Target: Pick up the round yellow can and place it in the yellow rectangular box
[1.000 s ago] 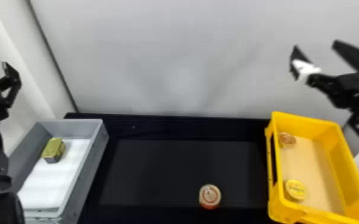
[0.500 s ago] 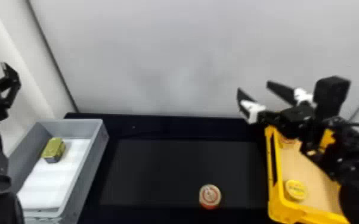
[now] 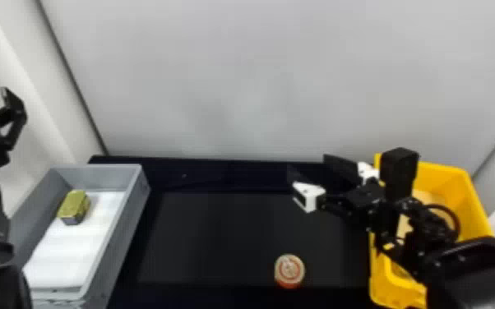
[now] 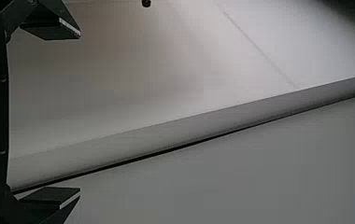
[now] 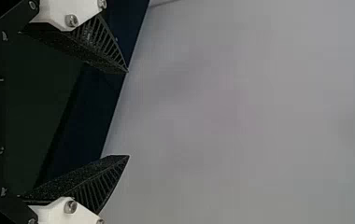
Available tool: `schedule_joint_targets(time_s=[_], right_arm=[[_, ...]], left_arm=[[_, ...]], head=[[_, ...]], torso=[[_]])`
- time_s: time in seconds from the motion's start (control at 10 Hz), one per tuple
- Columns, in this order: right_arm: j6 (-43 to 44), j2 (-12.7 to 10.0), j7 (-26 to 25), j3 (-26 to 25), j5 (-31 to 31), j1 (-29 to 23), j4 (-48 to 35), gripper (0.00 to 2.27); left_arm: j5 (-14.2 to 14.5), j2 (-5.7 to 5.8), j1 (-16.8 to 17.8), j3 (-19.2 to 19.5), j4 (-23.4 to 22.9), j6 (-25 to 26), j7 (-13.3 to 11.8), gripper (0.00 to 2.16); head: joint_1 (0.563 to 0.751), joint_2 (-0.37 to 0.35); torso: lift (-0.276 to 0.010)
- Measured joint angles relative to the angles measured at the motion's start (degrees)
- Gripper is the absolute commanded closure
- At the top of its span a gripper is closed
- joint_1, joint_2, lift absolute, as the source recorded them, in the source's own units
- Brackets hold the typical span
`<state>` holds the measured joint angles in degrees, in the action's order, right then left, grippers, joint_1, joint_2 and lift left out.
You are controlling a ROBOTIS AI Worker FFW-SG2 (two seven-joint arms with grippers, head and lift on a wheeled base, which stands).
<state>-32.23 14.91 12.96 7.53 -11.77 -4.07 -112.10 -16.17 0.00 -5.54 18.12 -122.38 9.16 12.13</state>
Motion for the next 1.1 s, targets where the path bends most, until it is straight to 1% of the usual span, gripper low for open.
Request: schedule_joint_targets(time_s=[0.2, 0.4, 0.7, 0.9, 1.0, 1.1], right_arm=[[-1.5, -0.1, 1.4, 1.9, 0.7, -0.3, 0.2, 0.18], [-2.7, 0.0, 3.5, 3.3, 2.9, -0.7, -0.5, 0.19], [-5.8, 0.0, 5.7, 5.5, 7.9, -1.8, -4.1, 0.20], [-8.8, 0.1, 9.2, 5.6, 12.3, -3.3, -6.9, 0.21], [-11.4, 0.1, 10.0, 5.3, 14.3, -4.3, -8.7, 0.21], [-14.1, 0.2, 9.7, 5.3, 15.6, -5.3, -10.4, 0.22]], left_arm=[[0.1, 0.00, 0.0, 0.0, 0.2, 0.0, 0.0, 0.10], [0.1, 0.00, 0.0, 0.1, 0.3, 0.0, 0.0, 0.10], [0.2, 0.00, 0.0, 0.2, 0.4, 0.1, 0.0, 0.10], [0.3, 0.00, 0.0, 0.4, 0.4, 0.1, -0.1, 0.10], [0.3, 0.00, 0.0, 0.6, 0.4, 0.1, -0.1, 0.10], [0.3, 0.00, -0.1, 0.9, 0.4, 0.1, -0.2, 0.10]], head=[[0.694, 0.014], [0.694, 0.014], [0.694, 0.014], [0.694, 0.014], [0.694, 0.014], [0.694, 0.014]], torso=[[-0.060], [-0.060], [-0.060], [-0.060], [-0.060], [-0.060]])
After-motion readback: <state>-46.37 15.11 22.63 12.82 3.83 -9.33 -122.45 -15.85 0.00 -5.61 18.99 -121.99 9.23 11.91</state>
